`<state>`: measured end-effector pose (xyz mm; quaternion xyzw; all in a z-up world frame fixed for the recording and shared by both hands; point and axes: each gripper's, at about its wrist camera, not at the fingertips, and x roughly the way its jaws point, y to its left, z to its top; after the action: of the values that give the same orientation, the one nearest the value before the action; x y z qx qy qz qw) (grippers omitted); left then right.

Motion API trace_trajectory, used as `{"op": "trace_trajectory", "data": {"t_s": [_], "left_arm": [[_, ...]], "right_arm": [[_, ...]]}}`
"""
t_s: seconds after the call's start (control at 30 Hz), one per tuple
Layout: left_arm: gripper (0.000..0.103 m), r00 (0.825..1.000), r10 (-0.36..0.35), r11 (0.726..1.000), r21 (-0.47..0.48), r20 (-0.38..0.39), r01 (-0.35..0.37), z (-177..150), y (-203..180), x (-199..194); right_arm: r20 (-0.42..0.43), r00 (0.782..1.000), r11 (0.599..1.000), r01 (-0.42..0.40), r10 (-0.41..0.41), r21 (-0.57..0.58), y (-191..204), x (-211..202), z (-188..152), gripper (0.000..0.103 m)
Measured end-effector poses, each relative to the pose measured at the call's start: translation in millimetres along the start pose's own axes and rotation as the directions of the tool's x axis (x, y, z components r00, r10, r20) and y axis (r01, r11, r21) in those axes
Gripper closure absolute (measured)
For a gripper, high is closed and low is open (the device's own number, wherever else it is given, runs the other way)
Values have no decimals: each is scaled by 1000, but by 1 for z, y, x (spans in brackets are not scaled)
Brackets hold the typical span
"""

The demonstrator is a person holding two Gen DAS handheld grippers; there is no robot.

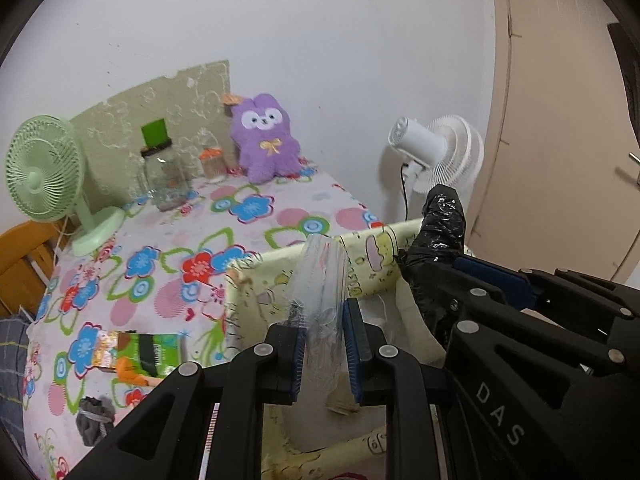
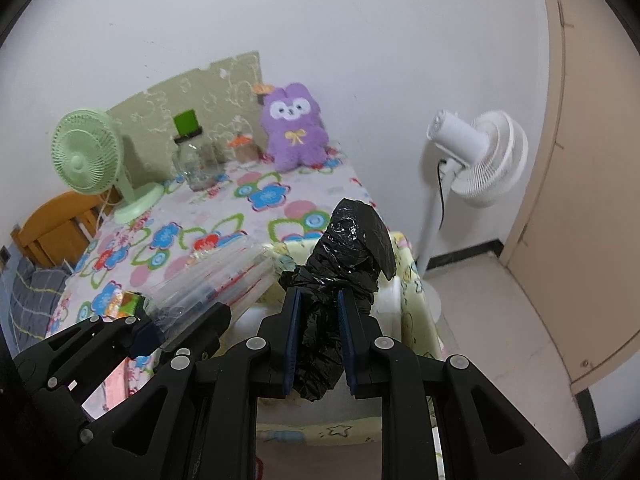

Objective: Organize soft objects
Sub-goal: 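Lower the black bag and clear bag into the gift box and open both grippers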

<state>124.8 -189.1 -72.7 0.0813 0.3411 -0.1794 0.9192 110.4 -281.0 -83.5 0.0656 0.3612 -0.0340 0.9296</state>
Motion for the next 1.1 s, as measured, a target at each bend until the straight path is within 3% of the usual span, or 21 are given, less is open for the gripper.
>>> {"op": "trace_trajectory", "data": {"t_s": [0.3, 0.47, 0.63, 0.67, 0.7, 0.73, 0.83, 1.1], "left_arm": [[77, 997, -18, 999, -36, -80, 15, -5, 1, 26], [66, 994, 13, 999, -43, -106, -18, -8, 5, 34], [63, 993, 23, 999, -37, -112, -27, -9, 4, 35], [56, 994, 14, 999, -35, -113, -18, -9, 4, 34], [52, 993, -5, 999, -35, -114, 1, -9, 3, 34], [49, 993, -15, 999, -33, -115, 11, -9, 2, 32], [39, 995, -18, 1000, -26, -102, 16, -10, 0, 27], [31, 996, -2, 1000, -31, -91, -1, -11, 3, 15]], "right_arm": [[-67, 998, 1000, -11, 12, 7, -7, 31, -5, 81], [-95, 995, 1000, -24, 26, 15, -9, 41, -7, 81], [-115, 993, 1000, -25, 26, 14, -7, 45, -7, 80], [-114, 993, 1000, -24, 25, 13, -7, 45, -7, 80], [-115, 993, 1000, -26, 27, 12, -7, 44, -7, 75], [-117, 993, 999, -28, 30, 19, -7, 43, -7, 63], [-107, 994, 999, -22, 25, 33, -9, 38, -8, 49], [-84, 996, 1000, 13, -12, 12, -2, 23, -9, 41]]}}
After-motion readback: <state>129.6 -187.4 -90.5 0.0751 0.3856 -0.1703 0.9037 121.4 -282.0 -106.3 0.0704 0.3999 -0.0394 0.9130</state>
